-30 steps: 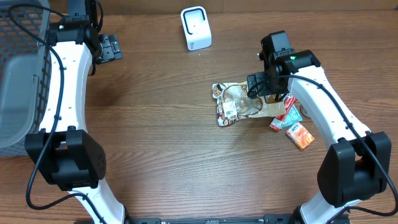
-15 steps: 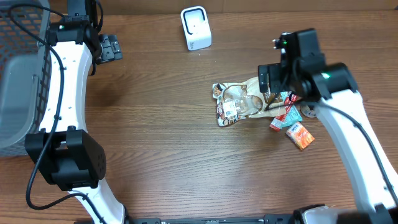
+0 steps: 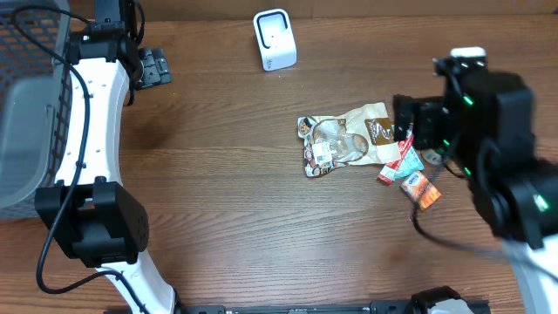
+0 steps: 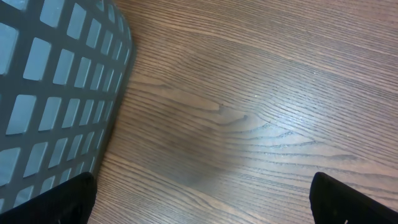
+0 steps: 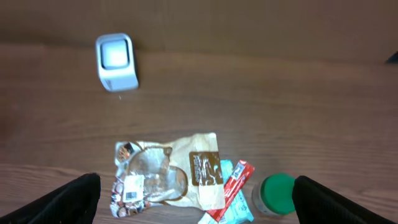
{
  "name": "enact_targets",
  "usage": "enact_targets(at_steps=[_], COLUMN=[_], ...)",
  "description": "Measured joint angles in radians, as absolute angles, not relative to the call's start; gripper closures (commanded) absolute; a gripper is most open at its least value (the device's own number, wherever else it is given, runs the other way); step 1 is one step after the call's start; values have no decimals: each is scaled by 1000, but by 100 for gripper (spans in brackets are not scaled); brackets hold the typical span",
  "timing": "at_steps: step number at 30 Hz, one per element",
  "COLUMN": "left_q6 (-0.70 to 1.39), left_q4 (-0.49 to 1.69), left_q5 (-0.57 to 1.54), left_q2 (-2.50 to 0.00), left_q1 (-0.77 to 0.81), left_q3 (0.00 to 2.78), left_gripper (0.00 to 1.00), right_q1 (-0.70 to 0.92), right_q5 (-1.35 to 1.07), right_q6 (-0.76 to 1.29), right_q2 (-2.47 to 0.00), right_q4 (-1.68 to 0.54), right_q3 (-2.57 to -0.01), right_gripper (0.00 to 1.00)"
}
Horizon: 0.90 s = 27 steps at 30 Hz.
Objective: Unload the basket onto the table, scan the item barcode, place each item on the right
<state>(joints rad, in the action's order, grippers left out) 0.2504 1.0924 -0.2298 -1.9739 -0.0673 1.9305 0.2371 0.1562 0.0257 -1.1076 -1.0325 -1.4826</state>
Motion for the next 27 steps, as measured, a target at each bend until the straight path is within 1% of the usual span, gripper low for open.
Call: enact_targets(at_steps=[8,16,22,27], left_q6=[250,250,250,251], left_q4=[1092,1092,1092,1092], left_q5=[-230,-230,-230,-230], left_q2=[-1974,-1974,-1974,-1974], left_q1=[-67,-67,-67,-67], left_q3=[1930,1930,1930,1930], left_gripper=[0,0,0,0], right_q1=[237,237,237,237], right_q5=[157,160,193,201], right_q6=[26,26,26,25], right_q2=[-916,-787,-704,-595], right_q4=[-1033,-1093,-1094,-1079], right_q3=[-1483,-1483,-1482,-1433], right_gripper=[0,0,0,0])
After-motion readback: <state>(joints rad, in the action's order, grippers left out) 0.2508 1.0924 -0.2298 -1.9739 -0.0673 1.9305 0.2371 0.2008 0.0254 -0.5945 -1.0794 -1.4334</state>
